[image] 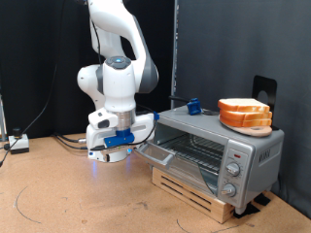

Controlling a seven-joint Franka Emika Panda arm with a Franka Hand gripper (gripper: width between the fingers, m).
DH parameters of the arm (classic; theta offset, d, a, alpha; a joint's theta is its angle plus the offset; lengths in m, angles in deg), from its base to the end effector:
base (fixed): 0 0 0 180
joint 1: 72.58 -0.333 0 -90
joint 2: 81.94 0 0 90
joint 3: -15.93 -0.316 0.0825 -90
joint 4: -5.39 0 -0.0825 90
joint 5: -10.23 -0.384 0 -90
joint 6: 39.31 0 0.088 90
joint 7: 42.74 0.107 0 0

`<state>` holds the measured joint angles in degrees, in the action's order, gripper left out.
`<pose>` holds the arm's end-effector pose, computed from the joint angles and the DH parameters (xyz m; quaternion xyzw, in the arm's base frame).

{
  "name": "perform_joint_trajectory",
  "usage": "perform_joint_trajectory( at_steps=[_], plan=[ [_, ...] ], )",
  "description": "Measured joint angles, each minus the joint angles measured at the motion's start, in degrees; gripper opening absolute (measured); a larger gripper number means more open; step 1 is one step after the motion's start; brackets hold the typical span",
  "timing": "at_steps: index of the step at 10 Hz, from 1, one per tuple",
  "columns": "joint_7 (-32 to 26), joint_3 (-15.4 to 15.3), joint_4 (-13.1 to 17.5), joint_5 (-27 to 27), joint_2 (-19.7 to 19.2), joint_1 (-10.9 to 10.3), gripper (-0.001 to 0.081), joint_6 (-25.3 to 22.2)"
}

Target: Make a piece of toast with the oven

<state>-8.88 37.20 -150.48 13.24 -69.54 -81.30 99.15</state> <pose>0.3774 -0.0770 0.2802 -0.9278 0.3690 0.0534 0.0127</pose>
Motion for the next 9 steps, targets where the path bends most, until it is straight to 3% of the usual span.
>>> perform_joint_trajectory(
  at_steps=[2,6,9],
  plan=[
    [0.12,0.16,0.78,0.93,-1.49,0.31,0.0807,0.30],
    [5.47,0.31,3.89,7.85,-6.66,2.24,0.0807,2.14],
    [6.03,0.71,6.25,7.45,-11.65,2.68,0.0807,6.50]
  ],
)
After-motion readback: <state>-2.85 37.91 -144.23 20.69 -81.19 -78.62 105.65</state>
